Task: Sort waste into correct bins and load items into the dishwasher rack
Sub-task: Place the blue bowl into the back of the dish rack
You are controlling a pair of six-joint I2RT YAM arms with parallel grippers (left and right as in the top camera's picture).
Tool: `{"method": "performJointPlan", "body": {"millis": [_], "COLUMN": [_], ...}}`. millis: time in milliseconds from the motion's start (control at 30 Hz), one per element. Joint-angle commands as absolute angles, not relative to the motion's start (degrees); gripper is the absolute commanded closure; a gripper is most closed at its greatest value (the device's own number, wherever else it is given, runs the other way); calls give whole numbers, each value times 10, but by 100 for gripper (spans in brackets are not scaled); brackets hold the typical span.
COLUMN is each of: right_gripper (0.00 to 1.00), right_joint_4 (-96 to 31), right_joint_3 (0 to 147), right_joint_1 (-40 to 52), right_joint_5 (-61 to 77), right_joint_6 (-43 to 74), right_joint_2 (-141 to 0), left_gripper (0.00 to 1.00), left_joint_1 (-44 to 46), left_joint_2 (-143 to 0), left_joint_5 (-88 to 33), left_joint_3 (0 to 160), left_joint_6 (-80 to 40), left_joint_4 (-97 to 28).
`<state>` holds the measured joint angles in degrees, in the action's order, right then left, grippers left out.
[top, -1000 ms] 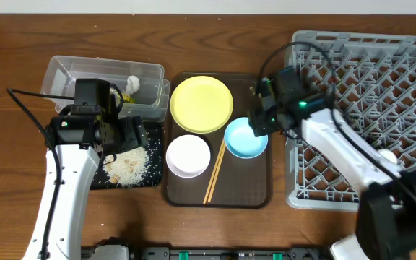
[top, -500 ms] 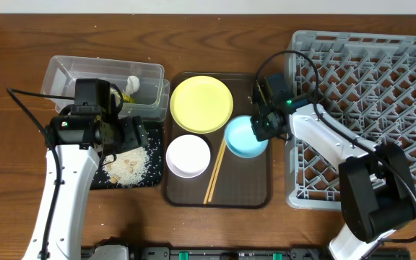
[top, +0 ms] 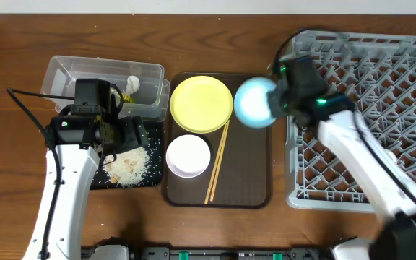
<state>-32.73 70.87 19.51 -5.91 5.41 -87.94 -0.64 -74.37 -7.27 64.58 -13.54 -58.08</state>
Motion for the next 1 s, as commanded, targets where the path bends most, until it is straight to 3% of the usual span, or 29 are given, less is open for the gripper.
{"method": "performJointPlan", "body": {"millis": [0, 400, 767, 967], "right_gripper": [99, 99, 99, 99], "right_joint_4": [-301, -134, 98, 134], "right_joint_3": [724, 724, 724, 724], "right_joint_1": [173, 100, 52, 54], "right_joint_5": [-150, -526, -676, -675], "right_joint_6": [51, -9, -151, -170], "right_joint_2": [-819, -861, -1024, -1087], "left_gripper": [12, 12, 12, 12], "left_joint_1": [-9, -9, -9, -9], "left_joint_2": [-741, -741, -741, -741], "left_joint_5": [-64, -64, -68, -68], "left_joint_3": [640, 640, 640, 640], "left_joint_6": [-141, -141, -143, -143], "left_joint_4": [-580, -576, -576, -576]}}
